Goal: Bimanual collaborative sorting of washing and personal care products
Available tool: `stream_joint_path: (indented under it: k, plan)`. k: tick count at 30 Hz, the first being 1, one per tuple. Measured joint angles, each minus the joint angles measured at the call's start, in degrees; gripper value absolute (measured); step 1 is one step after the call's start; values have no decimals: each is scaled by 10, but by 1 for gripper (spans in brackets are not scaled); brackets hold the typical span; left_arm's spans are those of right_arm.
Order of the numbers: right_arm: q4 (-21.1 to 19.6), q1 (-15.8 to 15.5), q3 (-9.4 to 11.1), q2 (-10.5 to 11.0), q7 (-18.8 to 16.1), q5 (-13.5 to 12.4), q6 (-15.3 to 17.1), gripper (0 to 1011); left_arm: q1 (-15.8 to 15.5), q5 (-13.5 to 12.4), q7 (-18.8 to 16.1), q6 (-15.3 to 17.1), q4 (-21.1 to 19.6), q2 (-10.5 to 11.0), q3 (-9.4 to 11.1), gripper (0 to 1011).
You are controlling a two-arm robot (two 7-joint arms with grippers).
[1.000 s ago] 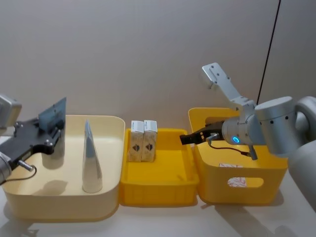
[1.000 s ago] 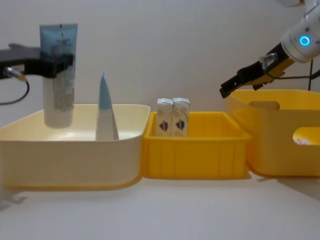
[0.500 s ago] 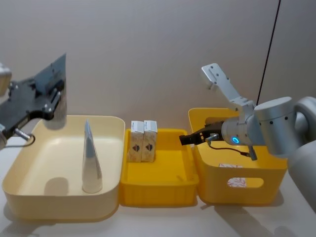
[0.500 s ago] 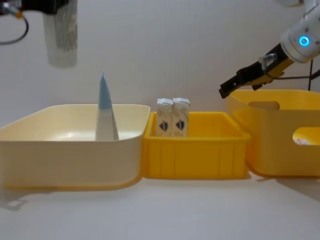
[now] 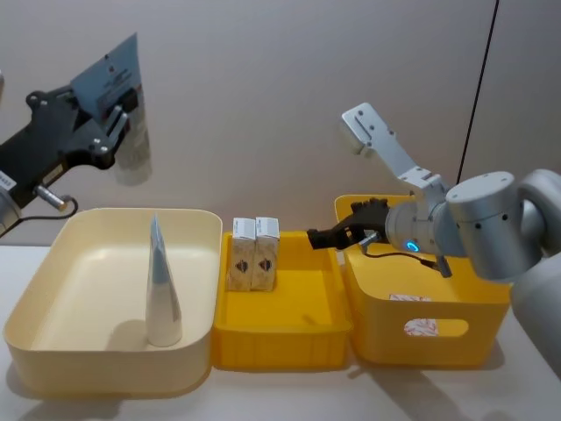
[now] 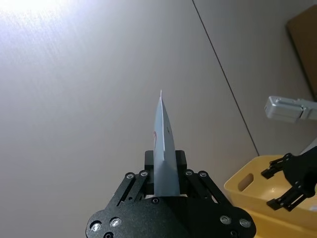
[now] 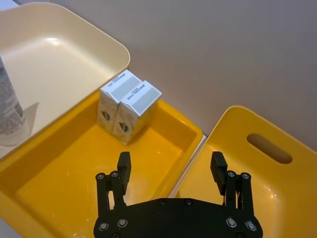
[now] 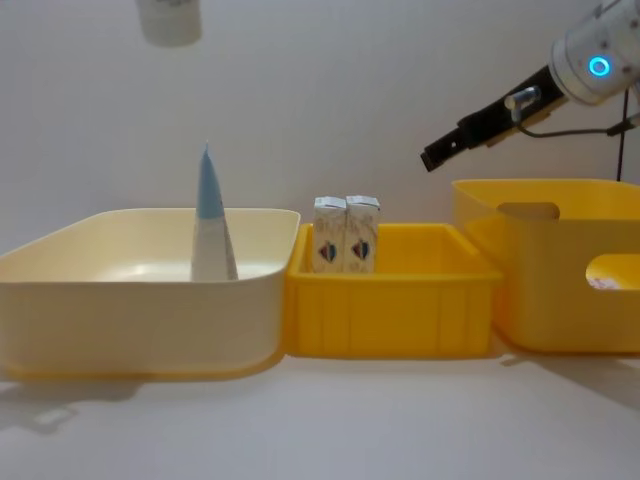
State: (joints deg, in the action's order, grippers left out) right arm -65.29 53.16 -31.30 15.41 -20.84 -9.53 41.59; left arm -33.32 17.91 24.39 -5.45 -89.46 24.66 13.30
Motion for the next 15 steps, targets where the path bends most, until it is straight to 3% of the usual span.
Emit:
stream_joint_path:
  k: [15]
  plan:
    - [-66, -18, -12, 23, -18, 21, -104, 1002, -13, 62, 39, -10, 31, -18, 0, 235]
